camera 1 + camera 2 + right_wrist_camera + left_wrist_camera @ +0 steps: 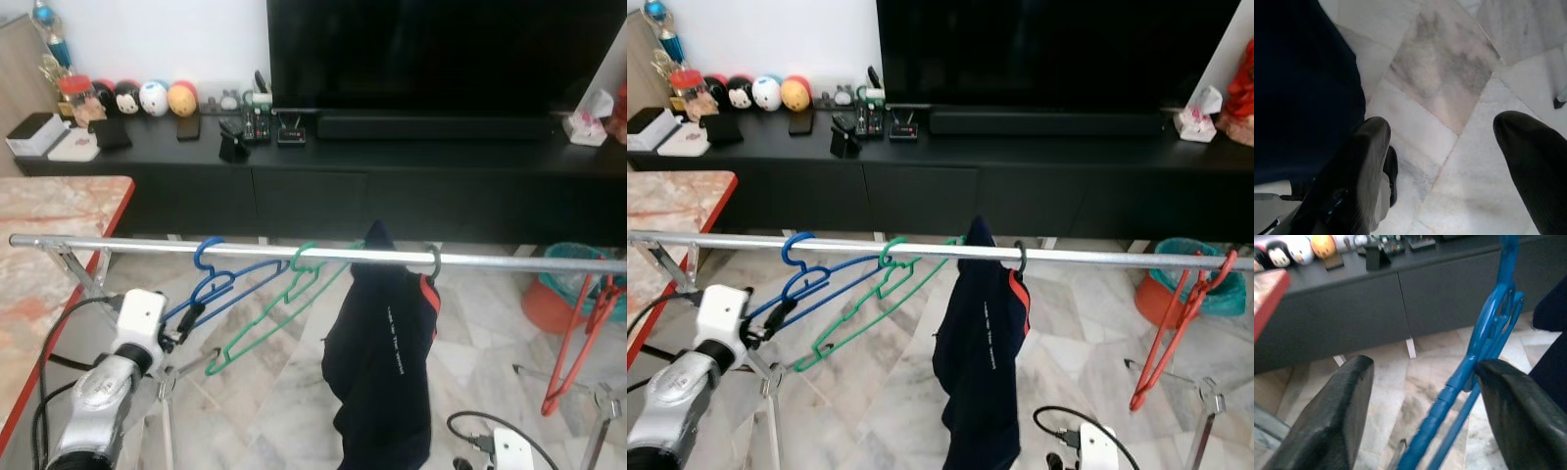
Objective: Hang hanger
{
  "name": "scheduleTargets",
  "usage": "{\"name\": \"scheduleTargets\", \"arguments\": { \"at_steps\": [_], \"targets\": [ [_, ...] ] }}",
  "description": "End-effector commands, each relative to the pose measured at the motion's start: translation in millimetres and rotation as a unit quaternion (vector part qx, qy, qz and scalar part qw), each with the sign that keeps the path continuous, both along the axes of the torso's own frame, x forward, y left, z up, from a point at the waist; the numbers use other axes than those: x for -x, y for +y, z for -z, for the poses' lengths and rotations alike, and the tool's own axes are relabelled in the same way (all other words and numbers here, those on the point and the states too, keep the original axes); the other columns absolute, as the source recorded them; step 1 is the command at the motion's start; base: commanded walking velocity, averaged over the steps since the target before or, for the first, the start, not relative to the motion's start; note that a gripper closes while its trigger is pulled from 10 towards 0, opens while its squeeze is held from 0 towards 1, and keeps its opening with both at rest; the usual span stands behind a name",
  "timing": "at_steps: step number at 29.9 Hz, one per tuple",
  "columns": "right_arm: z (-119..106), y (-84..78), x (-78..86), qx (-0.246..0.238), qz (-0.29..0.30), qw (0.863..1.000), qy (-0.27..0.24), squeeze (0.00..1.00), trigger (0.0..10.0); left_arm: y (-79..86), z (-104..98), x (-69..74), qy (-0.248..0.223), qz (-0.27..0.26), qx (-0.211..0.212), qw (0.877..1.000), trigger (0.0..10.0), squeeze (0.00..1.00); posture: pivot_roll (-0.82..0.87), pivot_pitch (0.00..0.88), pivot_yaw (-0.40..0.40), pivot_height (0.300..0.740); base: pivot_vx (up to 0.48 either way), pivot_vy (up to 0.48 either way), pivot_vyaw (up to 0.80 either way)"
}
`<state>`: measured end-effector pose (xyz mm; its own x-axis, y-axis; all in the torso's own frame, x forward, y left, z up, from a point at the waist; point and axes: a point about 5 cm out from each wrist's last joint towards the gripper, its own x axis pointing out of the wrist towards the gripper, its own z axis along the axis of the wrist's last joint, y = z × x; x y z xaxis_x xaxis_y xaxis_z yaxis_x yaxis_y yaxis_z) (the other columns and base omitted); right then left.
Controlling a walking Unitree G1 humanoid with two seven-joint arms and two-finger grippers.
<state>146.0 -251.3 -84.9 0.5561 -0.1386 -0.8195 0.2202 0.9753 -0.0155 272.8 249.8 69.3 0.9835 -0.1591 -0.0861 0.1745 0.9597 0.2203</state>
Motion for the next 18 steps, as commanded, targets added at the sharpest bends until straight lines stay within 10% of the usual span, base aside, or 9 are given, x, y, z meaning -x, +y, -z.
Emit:
{"name": "scheduleTargets", "arguments": {
  "at_steps": [1,5,6,7,8,18],
  "targets": [
    [0,-2.4,2.2,0.002,0.002,1.000,0.003,0.00,10.0,2.5,-8,4.6,-0.022,-0.001,0.003,1.000,10.0,1.00,0.02,0.000,-0.016,0.740,0.000,0.000,0.00],
    [0,-2.8,2.3,0.003,0.000,1.000,0.004,0.00,10.0,3.4,-7,27.7,-0.025,-0.004,0.003,1.000,10.0,1.00,0.03,0.000,-0.018,0.740,0.000,0.000,0.00],
    [0,-2.9,2.3,0.003,-0.001,1.000,0.004,0.00,10.0,4.3,-4,33.6,-0.019,-0.008,0.006,1.000,10.0,0.36,0.03,0.000,-0.018,0.740,0.000,0.000,0.00],
    [0,-2.9,2.3,0.003,-0.001,1.000,0.004,0.00,10.0,4.8,-2,37.5,-0.014,-0.010,0.007,1.000,10.0,0.36,0.03,0.000,-0.018,0.740,0.000,0.000,0.00],
    [0,-2.9,2.3,0.003,-0.002,1.000,0.004,0.00,10.0,4.6,0,42.3,-0.007,-0.010,0.006,1.000,10.0,0.00,0.03,0.000,-0.018,0.740,0.000,0.000,0.00],
    [0,-2.6,3.1,0.004,-0.004,1.000,0.007,0.00,10.0,21.2,66,102.9,0.148,-0.060,-0.015,0.987,10.0,0.00,0.04,0.000,-0.018,0.740,0.000,0.000,0.00]
  ]
}}
